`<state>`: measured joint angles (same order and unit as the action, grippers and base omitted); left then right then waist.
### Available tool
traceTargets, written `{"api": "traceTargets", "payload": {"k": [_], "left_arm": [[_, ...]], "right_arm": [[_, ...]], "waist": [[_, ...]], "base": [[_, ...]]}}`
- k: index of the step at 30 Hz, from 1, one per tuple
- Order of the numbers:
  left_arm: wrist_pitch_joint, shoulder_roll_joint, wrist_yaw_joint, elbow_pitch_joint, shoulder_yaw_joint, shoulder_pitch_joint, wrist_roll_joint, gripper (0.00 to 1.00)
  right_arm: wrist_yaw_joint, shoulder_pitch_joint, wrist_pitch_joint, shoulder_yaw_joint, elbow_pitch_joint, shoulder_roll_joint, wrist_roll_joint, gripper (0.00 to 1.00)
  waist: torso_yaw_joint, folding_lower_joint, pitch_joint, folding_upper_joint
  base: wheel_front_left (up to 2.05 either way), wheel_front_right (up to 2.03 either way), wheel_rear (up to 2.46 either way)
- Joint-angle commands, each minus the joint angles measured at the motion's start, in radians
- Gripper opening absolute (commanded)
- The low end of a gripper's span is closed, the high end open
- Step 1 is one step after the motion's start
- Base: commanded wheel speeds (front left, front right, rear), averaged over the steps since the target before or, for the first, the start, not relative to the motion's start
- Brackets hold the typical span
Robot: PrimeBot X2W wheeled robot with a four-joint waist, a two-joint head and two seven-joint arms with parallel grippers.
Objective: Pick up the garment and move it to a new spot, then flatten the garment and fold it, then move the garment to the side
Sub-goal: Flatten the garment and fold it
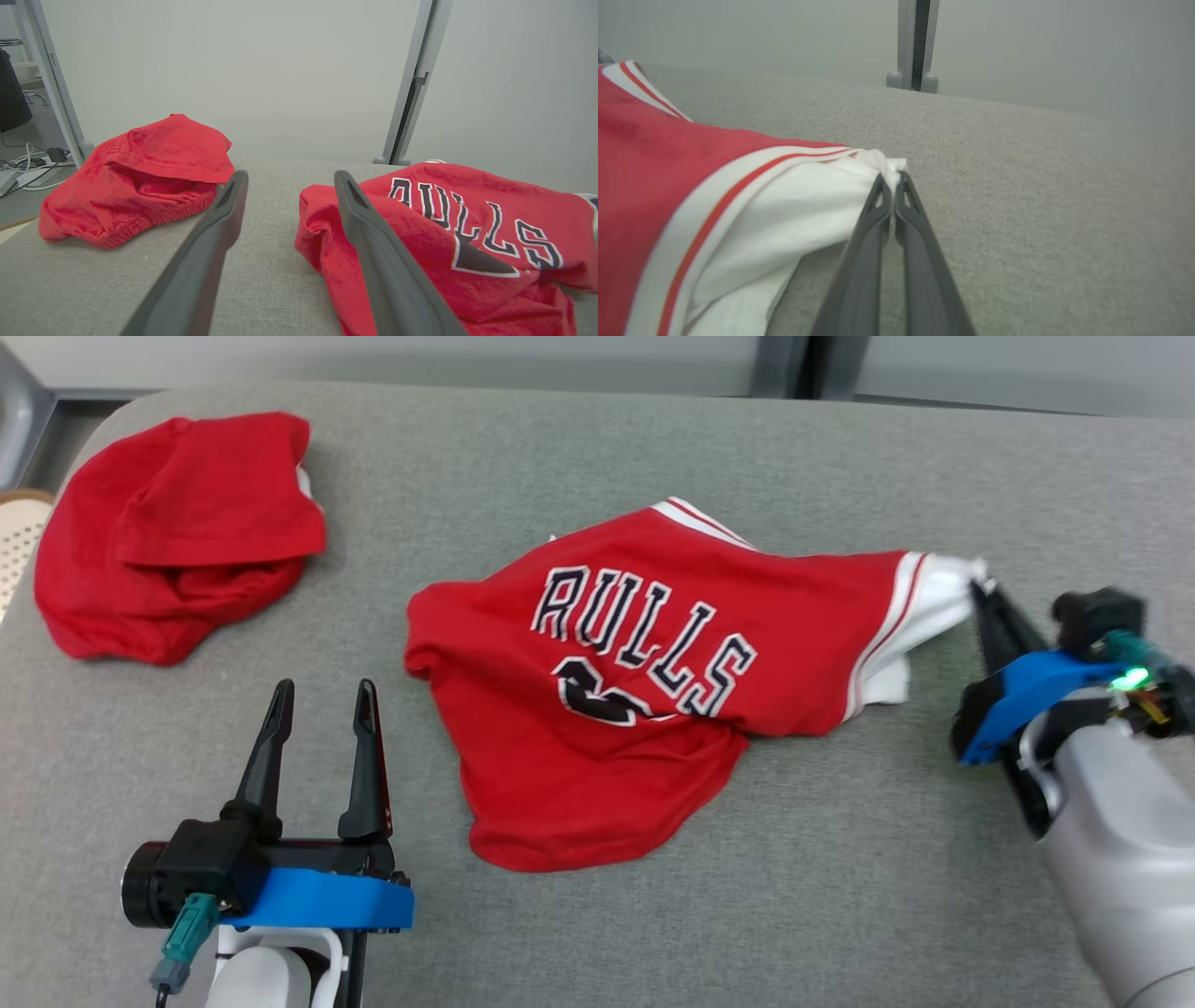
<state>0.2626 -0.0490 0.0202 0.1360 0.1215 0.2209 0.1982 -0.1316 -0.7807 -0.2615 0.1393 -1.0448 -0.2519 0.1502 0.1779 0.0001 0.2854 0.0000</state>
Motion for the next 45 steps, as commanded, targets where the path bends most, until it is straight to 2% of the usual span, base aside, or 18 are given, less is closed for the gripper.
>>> {"api": "traceTargets", "payload": {"k": [1,4,14,18,26,36,41,45], "left_arm": [[0.003,-0.003,-0.005,0.003,-0.008,-0.010,-0.006,1.00],[0.003,-0.003,-0.009,0.005,-0.008,-0.015,-0.005,1.00],[0.003,-0.003,-0.008,0.011,-0.017,-0.033,-0.004,1.00],[0.003,-0.003,-0.008,0.009,-0.023,-0.045,-0.001,1.00],[0.003,-0.003,-0.013,0.015,-0.029,-0.058,-0.006,1.00],[0.003,-0.003,-0.020,0.025,-0.026,-0.061,-0.007,1.00],[0.003,-0.003,-0.021,0.023,-0.025,-0.066,-0.004,1.00],[0.003,-0.003,-0.021,0.020,-0.022,-0.067,-0.001,1.00]], "right_arm": [[0.002,-0.004,-0.003,-0.025,0.039,-0.031,0.005,0.00],[0.002,0.017,-0.003,-0.061,0.080,-0.063,0.005,0.00],[0.001,0.124,-0.003,-0.288,0.241,-0.180,-0.038,0.00],[0.001,0.171,-0.003,-0.342,0.278,-0.176,-0.055,0.00],[0.001,0.242,0.003,-0.370,0.344,-0.107,-0.080,0.00],[0.001,0.259,0.021,-0.286,0.446,-0.032,-0.070,0.00],[0.001,0.220,0.027,-0.178,0.504,0.024,-0.063,0.00],[0.001,0.184,0.030,-0.051,0.531,0.086,-0.051,0.00]], "waist": [[-0.028,-0.0001,-0.023,0.0000],[-0.041,-0.0001,-0.034,0.0000],[-0.084,-0.0001,-0.073,0.0000],[-0.095,-0.0001,-0.078,0.0000],[-0.113,-0.0001,-0.101,0.0000],[-0.112,-0.0001,-0.126,0.0000],[-0.095,-0.0001,-0.136,0.0000],[-0.067,-0.0001,-0.140,0.0000]], "base": [[0.00,0.00,0.00],[0.00,0.00,0.00],[0.00,0.00,0.00],[0.00,0.00,0.00],[0.00,0.00,0.00],[0.00,0.00,0.00],[0.00,0.00,0.00],[0.00,0.00,0.00]]}}
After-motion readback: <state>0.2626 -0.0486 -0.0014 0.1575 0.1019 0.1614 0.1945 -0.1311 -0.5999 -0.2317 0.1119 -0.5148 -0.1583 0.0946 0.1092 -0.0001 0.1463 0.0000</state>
